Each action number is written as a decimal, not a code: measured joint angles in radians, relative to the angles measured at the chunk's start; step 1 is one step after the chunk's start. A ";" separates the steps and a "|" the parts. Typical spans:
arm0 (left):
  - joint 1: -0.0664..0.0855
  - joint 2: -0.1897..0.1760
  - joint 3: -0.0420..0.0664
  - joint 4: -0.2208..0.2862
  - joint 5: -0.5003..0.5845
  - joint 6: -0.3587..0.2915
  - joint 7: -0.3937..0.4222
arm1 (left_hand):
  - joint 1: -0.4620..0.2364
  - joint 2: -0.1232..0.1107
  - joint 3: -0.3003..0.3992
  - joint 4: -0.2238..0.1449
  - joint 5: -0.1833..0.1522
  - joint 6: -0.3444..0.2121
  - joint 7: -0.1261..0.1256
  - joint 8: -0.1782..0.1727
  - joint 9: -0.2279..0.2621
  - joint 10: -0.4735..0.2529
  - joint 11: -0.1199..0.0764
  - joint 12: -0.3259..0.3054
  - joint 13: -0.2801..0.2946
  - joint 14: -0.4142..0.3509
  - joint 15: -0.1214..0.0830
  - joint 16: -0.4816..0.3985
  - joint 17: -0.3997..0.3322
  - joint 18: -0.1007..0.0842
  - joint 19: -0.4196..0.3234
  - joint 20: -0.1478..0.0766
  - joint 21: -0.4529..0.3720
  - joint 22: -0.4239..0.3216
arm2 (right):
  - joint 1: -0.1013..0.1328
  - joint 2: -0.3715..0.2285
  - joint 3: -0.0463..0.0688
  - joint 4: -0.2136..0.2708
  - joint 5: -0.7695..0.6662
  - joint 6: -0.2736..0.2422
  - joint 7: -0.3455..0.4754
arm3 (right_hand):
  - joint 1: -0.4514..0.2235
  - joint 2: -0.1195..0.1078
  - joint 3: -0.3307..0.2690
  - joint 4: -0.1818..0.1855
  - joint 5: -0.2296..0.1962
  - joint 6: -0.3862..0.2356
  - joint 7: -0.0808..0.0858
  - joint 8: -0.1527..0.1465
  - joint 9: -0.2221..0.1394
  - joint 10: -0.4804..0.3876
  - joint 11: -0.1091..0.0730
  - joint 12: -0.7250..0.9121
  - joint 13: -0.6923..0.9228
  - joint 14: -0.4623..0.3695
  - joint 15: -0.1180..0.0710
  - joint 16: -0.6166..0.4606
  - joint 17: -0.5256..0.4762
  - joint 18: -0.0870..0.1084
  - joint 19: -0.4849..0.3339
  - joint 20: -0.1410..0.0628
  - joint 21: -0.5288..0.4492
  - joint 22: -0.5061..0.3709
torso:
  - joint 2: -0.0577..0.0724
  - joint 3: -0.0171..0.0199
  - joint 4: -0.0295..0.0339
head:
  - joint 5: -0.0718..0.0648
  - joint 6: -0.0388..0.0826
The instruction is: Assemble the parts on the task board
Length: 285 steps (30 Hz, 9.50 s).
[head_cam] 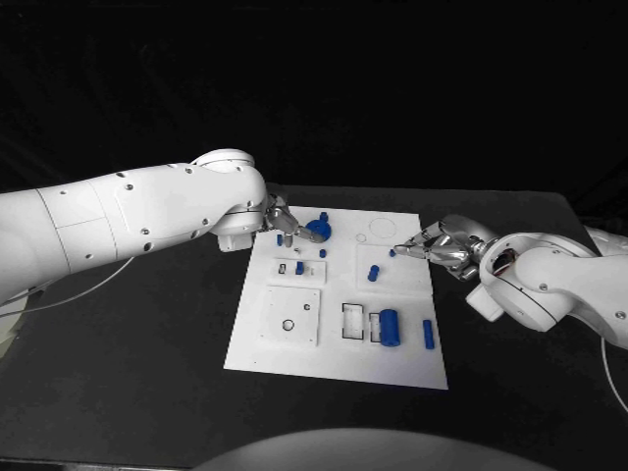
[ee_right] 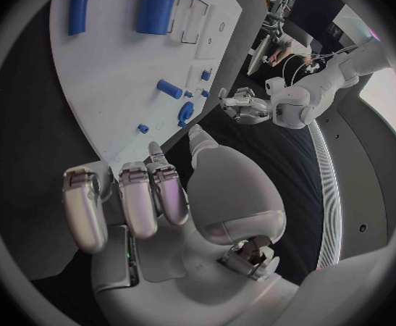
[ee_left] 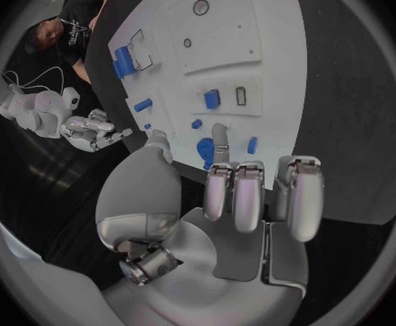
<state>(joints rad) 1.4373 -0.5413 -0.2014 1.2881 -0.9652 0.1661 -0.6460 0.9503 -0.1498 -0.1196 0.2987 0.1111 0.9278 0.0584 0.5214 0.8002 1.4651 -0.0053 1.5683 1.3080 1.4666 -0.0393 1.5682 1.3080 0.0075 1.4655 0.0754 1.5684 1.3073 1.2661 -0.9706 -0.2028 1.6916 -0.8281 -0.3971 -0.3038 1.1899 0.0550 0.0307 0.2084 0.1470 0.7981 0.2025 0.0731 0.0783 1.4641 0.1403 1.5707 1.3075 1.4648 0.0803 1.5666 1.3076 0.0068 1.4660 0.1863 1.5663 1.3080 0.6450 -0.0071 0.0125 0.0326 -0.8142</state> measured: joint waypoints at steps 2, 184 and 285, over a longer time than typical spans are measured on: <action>0.004 0.004 0.001 0.000 -0.001 -0.004 0.005 | 0.010 0.010 0.007 0.000 0.007 -0.003 0.000 0.009 0.011 0.000 0.000 0.000 0.000 0.000 0.000 0.000 0.000 0.000 0.000 0.000 0.000 0.000 | 0.000 0.001 0.000 -0.001 0.000 0.000 0.000 | 0.000 0.000 0.000 0.000 0.000 0.000 0.000 0.000 0.000 0.000 0.000 0.000 0.000 0.000 0.000 0.000 0.000 0.000 0.000 0.000 0.000 0.000 | 0.000 0.0000 -0.0005 | 0.000 0.002; -0.070 0.191 -0.015 -0.457 -0.054 0.181 0.128 | 0.340 0.252 0.125 -0.005 0.421 0.005 -0.028 -0.042 0.085 0.001 -0.013 0.001 0.003 0.000 -0.007 0.000 -0.001 0.000 0.000 0.000 0.000 0.000 | -0.001 0.005 0.000 0.009 0.020 -0.018 0.013 | 0.007 0.007 -0.003 -0.003 0.021 0.000 0.000 0.000 0.000 0.003 0.003 0.000 0.000 0.004 0.004 0.000 0.000 0.000 0.000 0.007 0.000 0.000 | 0.001 -0.0005 -0.0002 | 0.006 0.001; -0.045 0.029 -0.018 -0.106 0.013 0.193 -0.027 | 0.392 0.218 0.192 -0.006 0.434 0.014 -0.023 -0.061 0.094 -0.001 -0.014 0.008 0.003 -0.001 -0.013 0.000 -0.001 0.000 0.000 0.000 0.000 0.000 | -0.001 0.000 0.000 0.004 0.017 -0.037 0.024 | 0.007 0.007 -0.003 -0.003 0.025 0.000 0.000 0.000 0.000 0.003 0.003 0.000 0.000 0.004 0.004 0.000 0.000 0.000 0.000 0.007 0.000 -0.001 | 0.001 -0.0004 -0.0005 | 0.019 -0.018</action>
<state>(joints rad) 1.3925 -0.5120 -0.2196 1.1821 -0.9524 0.3591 -0.6735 1.3421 0.0684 0.0721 0.2924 0.5455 0.9419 0.0358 0.4601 0.8944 1.4646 -0.0192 1.5765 1.3107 1.4652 -0.0522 1.5682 1.3074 0.0075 1.4655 0.0754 1.5684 1.3073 1.2650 -0.9708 -0.2028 1.6957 -0.8106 -0.4337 -0.2794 1.1965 0.0616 0.0278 0.2055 0.1724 0.7982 0.2025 0.0731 0.0785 1.4670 0.1432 1.5707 1.3075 1.4683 0.0839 1.5667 1.3073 0.0067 1.4661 0.1934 1.5663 1.3075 0.6464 -0.0075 0.0120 0.0513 -0.8323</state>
